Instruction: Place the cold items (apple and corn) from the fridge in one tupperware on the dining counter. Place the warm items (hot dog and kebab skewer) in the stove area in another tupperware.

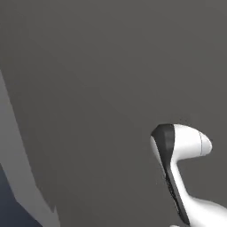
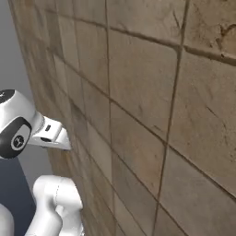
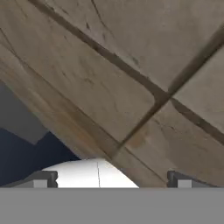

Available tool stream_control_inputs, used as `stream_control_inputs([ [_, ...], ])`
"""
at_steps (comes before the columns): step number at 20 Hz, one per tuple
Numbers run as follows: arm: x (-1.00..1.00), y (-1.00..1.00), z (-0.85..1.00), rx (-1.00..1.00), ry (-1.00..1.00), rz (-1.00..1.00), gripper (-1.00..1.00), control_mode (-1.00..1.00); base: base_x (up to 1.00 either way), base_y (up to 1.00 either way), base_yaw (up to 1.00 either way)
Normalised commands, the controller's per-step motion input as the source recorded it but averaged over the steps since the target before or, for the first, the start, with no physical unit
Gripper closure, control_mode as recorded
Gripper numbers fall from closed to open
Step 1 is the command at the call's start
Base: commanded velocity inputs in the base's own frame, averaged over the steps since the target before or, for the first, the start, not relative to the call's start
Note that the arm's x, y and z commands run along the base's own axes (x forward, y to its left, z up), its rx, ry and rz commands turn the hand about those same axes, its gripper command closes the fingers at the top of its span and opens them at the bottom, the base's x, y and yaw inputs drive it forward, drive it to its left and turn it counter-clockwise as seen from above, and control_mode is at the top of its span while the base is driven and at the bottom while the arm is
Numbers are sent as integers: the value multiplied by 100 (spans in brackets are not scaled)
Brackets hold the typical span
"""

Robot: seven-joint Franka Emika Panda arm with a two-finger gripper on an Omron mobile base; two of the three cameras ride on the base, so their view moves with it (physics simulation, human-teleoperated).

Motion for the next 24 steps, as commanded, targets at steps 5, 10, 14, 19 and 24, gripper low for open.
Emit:
stream_control_inputs([
  [5, 0, 0, 0, 0, 0, 0, -100, 100, 61, -62, 49],
  [10, 0, 0, 0, 0, 0, 0, -100, 100, 52, -86, 43],
  [14, 0, 0, 0, 0, 0, 0, -100, 100, 49, -89, 37],
  [19, 0, 0, 0, 0, 0, 0, -100, 100, 39, -91, 19],
  [24, 0, 0, 0, 0, 0, 0, -100, 100, 42, -92, 6],
])
